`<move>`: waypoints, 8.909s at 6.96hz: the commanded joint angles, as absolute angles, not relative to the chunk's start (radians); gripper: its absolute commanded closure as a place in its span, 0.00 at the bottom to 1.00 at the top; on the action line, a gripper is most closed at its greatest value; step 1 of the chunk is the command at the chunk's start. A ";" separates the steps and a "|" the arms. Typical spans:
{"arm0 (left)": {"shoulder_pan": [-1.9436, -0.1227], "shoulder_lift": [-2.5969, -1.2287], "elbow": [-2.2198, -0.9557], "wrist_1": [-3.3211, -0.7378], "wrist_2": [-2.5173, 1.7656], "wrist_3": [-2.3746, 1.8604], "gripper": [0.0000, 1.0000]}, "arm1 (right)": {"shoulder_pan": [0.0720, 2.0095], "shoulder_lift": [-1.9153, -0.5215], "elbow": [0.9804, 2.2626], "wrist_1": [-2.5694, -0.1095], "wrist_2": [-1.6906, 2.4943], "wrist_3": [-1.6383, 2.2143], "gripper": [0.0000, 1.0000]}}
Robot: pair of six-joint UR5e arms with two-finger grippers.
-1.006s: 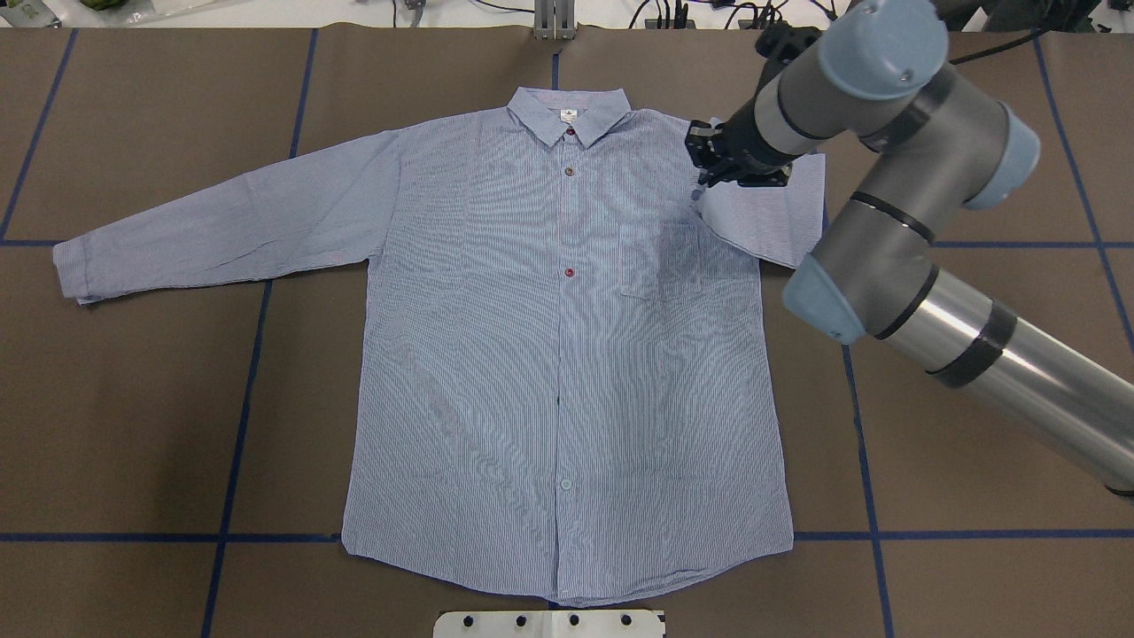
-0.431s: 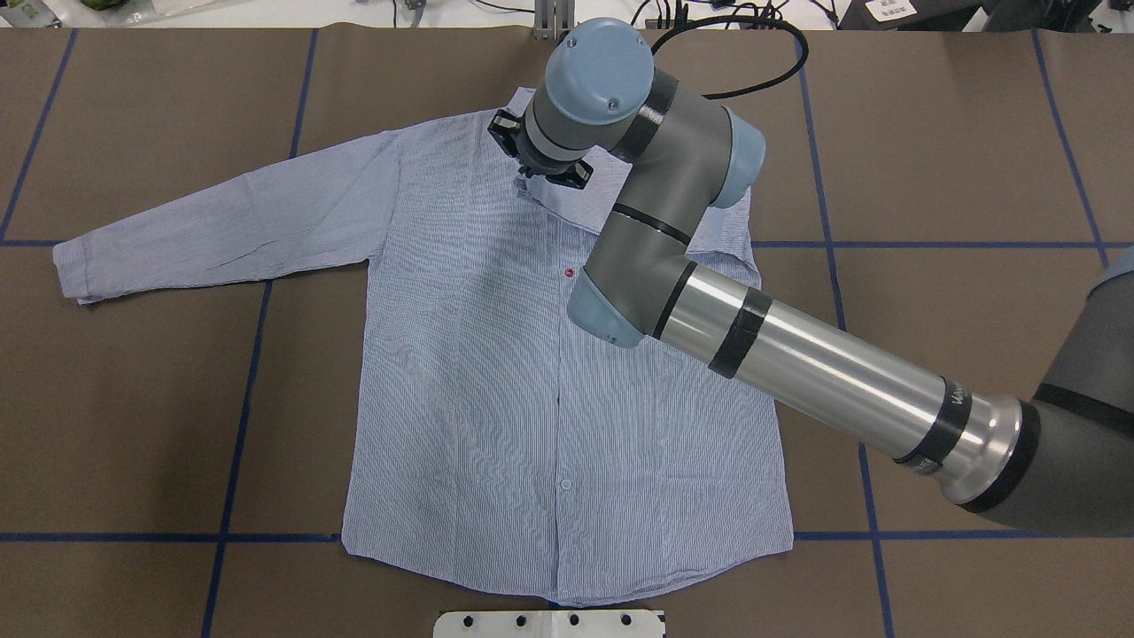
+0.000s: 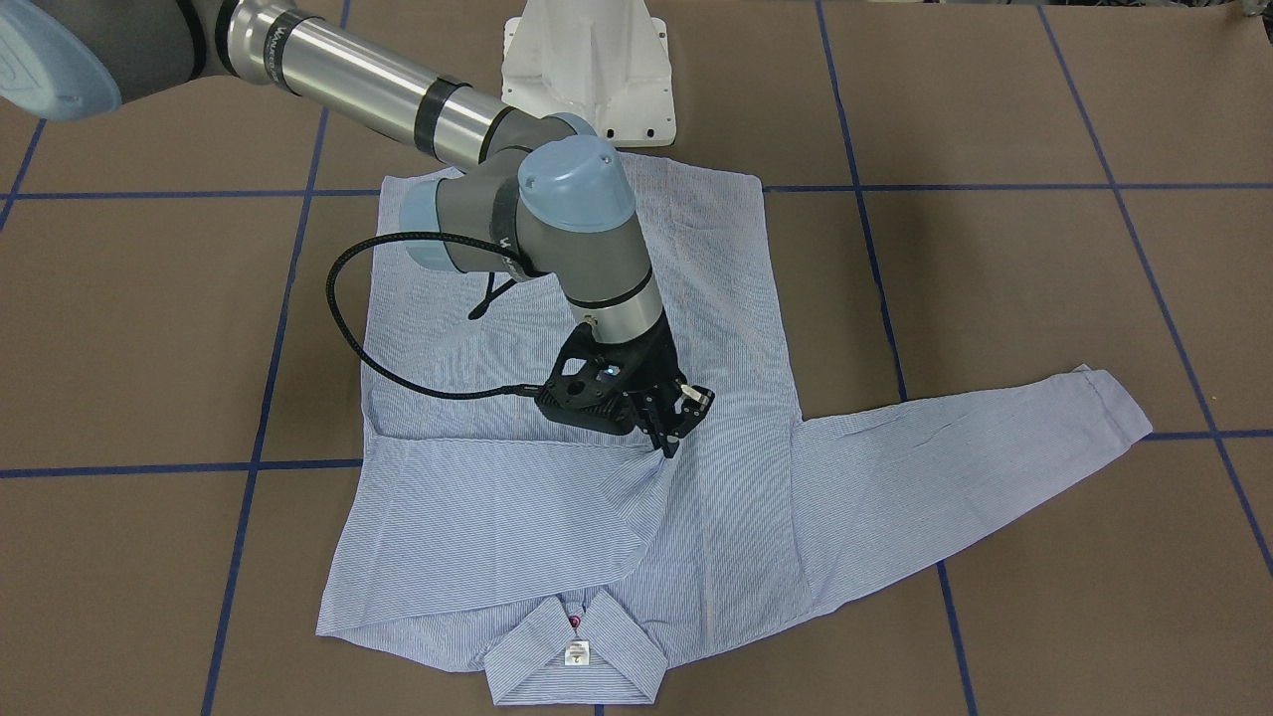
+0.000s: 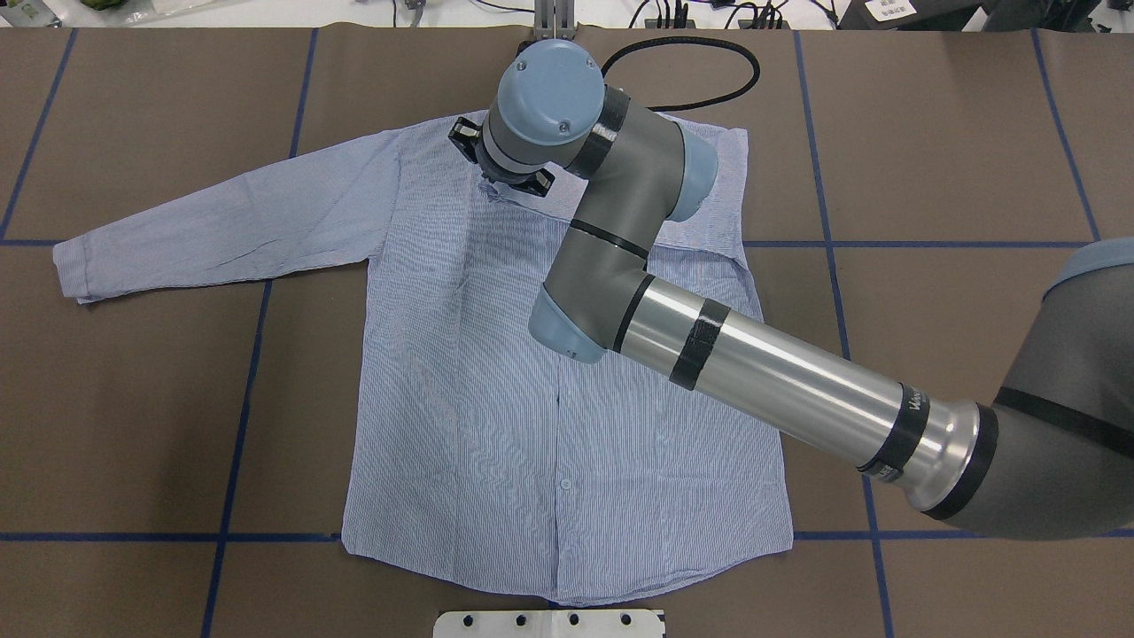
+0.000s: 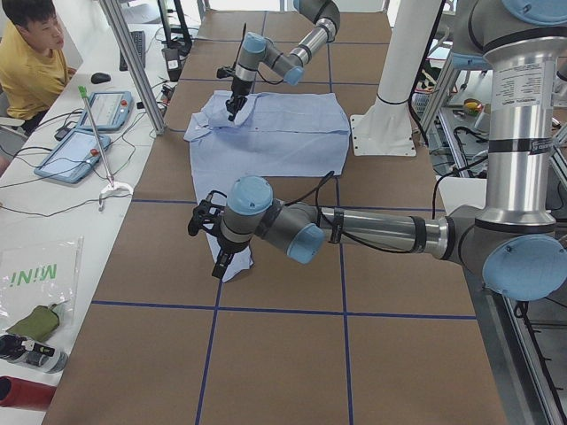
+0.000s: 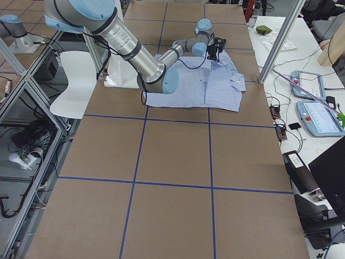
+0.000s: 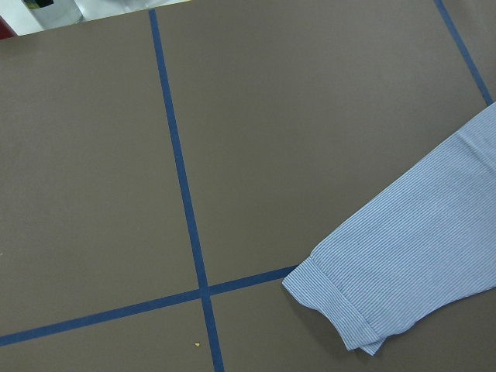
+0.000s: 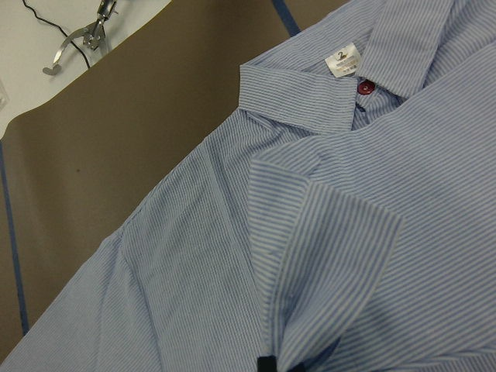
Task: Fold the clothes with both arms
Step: 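Fold the grasped sleeve with the right gripper across toward the collar, then grasp the other sleeve cuff with the left gripper while the right gripper withdraws, then fold the held sleeve with the left gripper across the shirt body, then move both grippers to the shirt hem corners nearest the robot and grasp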
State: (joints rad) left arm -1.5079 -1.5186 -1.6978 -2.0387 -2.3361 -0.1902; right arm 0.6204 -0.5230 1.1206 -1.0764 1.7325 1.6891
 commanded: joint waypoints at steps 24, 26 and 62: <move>-1.118 -1.648 -1.509 -2.308 -2.296 -0.905 1.00 | 0.954 -1.144 1.637 -1.226 2.072 1.273 0.00; -1.112 -1.759 -1.611 -2.203 -2.290 -1.068 1.00 | 0.962 -1.158 1.643 -1.226 2.049 1.273 0.00; -0.666 -2.102 -1.591 -2.244 -1.898 -1.612 0.20 | 0.140 -1.594 2.114 -1.285 1.565 2.148 1.00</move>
State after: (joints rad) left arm -0.6658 -2.1027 -1.5905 -2.2441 -1.8970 -1.6122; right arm 0.1368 -1.5918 2.1055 -1.2844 1.5613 2.1436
